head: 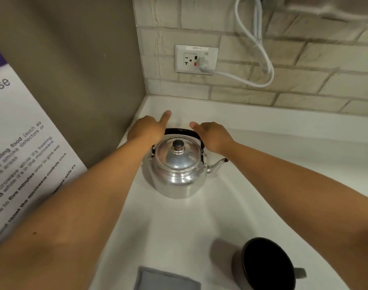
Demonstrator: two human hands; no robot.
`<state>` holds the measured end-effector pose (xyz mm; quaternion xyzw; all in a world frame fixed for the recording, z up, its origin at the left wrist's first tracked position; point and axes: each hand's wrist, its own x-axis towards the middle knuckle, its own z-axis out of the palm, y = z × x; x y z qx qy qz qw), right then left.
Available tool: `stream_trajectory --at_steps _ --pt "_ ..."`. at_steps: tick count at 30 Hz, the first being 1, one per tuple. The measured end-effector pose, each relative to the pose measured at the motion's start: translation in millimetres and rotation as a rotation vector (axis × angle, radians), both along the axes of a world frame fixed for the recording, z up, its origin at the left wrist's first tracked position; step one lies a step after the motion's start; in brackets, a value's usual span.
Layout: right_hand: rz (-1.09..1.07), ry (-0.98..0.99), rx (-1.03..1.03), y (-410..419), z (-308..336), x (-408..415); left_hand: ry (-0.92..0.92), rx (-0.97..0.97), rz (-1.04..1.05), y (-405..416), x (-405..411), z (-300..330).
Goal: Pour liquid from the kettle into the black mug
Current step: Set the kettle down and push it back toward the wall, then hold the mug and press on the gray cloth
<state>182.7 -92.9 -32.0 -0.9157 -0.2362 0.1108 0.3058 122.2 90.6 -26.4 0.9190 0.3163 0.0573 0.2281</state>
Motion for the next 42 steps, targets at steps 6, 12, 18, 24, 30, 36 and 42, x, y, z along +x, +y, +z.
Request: stream_trajectory --at_steps 6,12,18,24,30,36,42 --pt "0.033 0.068 0.128 -79 35 -58 -0.535 0.014 -0.058 -51 -89 15" --pt "-0.071 0.227 0.229 -195 17 -160 -0.356 -0.14 -0.296 -128 -228 -46" --pt "-0.196 0.228 0.49 -226 -38 -245 -0.288 -0.047 -0.543 -152 -309 -85" --pt "-0.369 0.196 0.713 -214 -59 -264 -0.061 0.115 -0.672 -153 -337 -110" --pt "-0.404 0.358 0.779 -208 -51 -258 0.036 0.242 -0.599 -167 -265 -112" --pt "-0.402 0.375 0.762 -211 -45 -247 0.051 0.262 -0.697 -205 -233 -112" --pt "-0.398 0.371 0.759 -228 -38 -232 0.074 0.267 -0.629 -169 -233 -114"
